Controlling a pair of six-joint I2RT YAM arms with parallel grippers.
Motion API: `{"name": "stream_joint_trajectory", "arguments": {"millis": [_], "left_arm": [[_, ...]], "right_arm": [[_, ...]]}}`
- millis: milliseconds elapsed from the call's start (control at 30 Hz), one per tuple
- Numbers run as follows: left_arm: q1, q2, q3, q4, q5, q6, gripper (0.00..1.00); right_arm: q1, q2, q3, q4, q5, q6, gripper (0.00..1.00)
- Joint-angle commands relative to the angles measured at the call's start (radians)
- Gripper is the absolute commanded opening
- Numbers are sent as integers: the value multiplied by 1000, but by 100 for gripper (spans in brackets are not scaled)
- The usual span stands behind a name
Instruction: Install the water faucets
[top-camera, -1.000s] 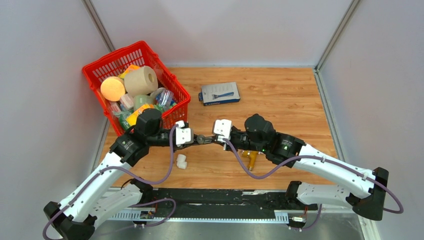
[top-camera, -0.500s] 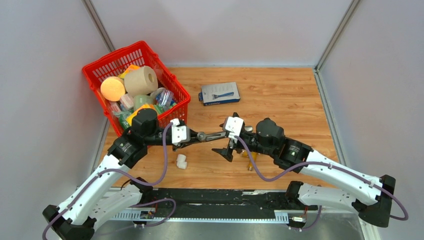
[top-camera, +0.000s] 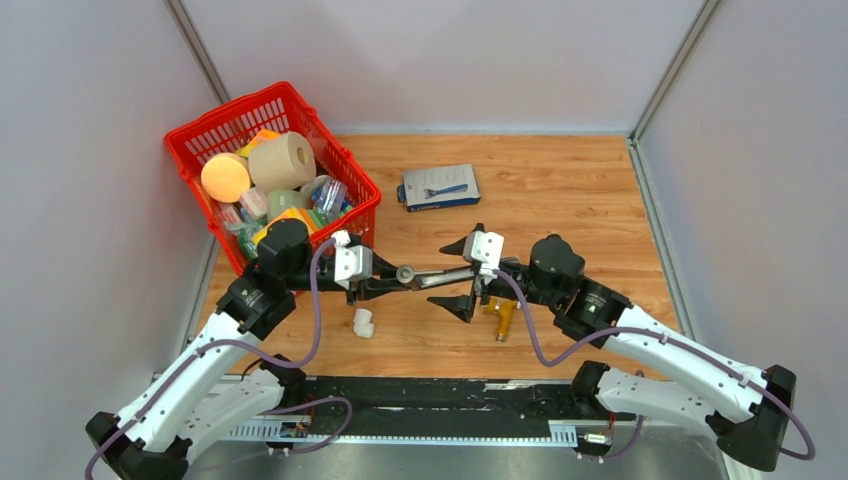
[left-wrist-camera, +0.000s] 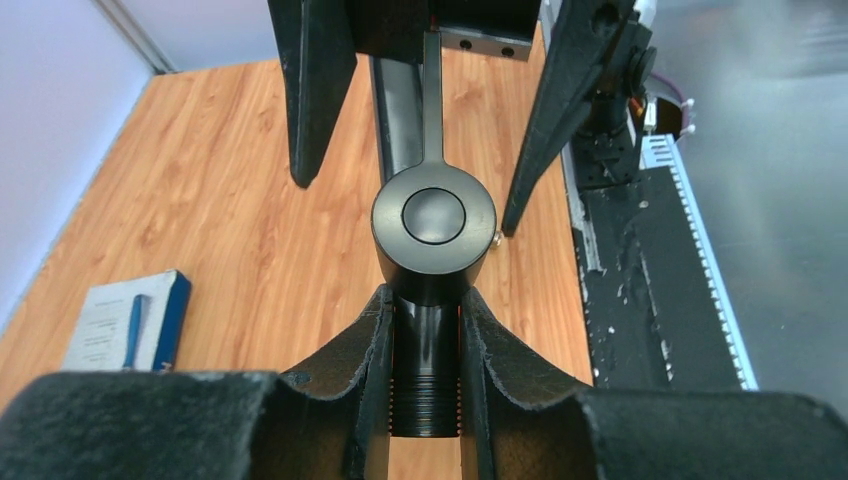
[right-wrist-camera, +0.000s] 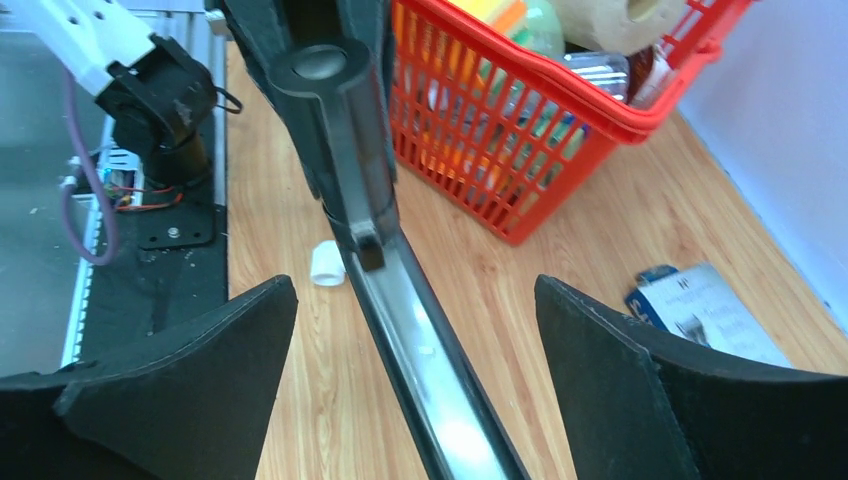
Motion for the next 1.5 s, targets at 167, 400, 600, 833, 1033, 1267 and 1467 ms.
{"name": "stream_joint_trajectory", "arguments": {"millis": [167,400,600,833,1033,1267,1467], "left_arm": [[-11,0,-24,342,73,-191,0],[-23,-1,-59,496,74,-284,0],[-32,0,-64,545,82,-321,0],[-32,-13,-54,539,76,-324,0],[-40,3,-50,591,85,-384,0],[-49,10,-36,609,73,-395,0],[-66,23,-56,664,55,-432,0]], "right_arm": [[-5,105,15,195,-201,68,88],[-24,154,15,224,-266,82,74],[-50,169,4,224,-296,80,67],[-100,140,-25,166,-272,48,67],[-106,157,-12,164,-304,50,65],[-106,188,-6,161,-341,54,61],[-108,185,-2,172,-333,68,50]]}}
